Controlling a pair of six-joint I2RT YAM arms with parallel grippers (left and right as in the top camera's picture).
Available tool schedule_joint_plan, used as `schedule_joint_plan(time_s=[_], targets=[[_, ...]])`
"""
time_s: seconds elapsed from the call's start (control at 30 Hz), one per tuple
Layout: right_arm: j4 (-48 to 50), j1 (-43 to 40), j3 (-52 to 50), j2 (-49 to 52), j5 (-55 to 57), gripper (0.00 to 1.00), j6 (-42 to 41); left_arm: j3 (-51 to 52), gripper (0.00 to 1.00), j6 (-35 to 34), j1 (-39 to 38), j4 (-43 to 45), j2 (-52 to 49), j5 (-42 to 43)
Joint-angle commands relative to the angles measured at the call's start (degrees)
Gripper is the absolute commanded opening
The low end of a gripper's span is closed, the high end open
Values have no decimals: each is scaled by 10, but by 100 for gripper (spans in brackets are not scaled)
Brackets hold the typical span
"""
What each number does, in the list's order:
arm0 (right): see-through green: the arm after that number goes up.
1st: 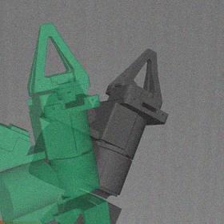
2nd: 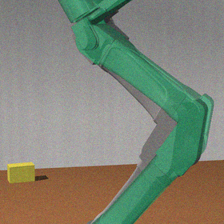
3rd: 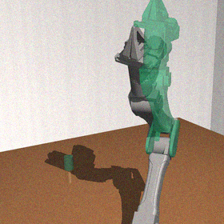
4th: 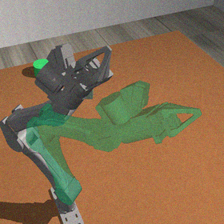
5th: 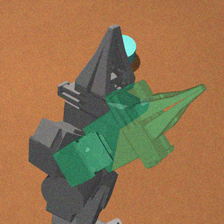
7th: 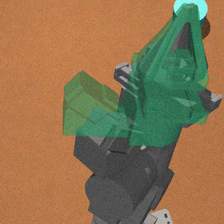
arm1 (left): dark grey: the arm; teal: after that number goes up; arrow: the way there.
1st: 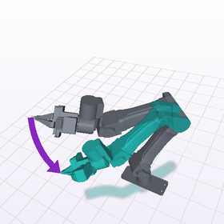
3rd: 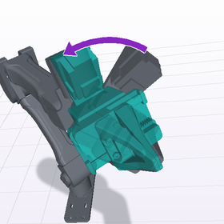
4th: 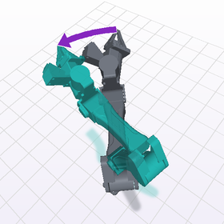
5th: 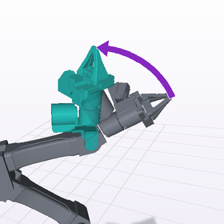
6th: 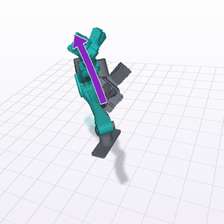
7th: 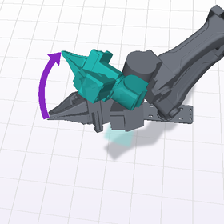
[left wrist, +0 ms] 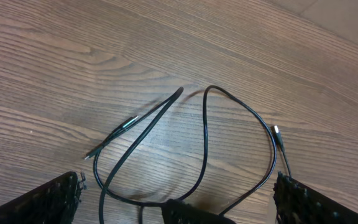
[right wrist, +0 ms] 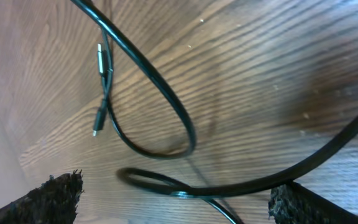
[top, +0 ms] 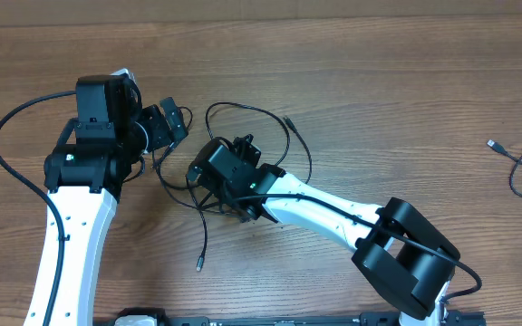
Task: Untangle cables
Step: 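Grasp a black cable strand in the tangle with the right gripper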
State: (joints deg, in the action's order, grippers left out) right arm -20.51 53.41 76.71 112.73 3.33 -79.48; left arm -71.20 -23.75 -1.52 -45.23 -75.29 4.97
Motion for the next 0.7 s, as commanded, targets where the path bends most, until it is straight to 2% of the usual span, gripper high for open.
schedule_joint_plan(time_s=[0.0,0.33,0.57,0.67], targets=[[15,3,2,30,23,96,-2,-12,100,10,0,0,-4,6],[40,2,2,67,49,85,-2,-12,99,10,0,0,-3,6],[43,2,2,67,99,50,0,-12,100,11,0,0,-4,6],[43,2,2,67,102,47,0,-12,100,10,0,0,-4,6]])
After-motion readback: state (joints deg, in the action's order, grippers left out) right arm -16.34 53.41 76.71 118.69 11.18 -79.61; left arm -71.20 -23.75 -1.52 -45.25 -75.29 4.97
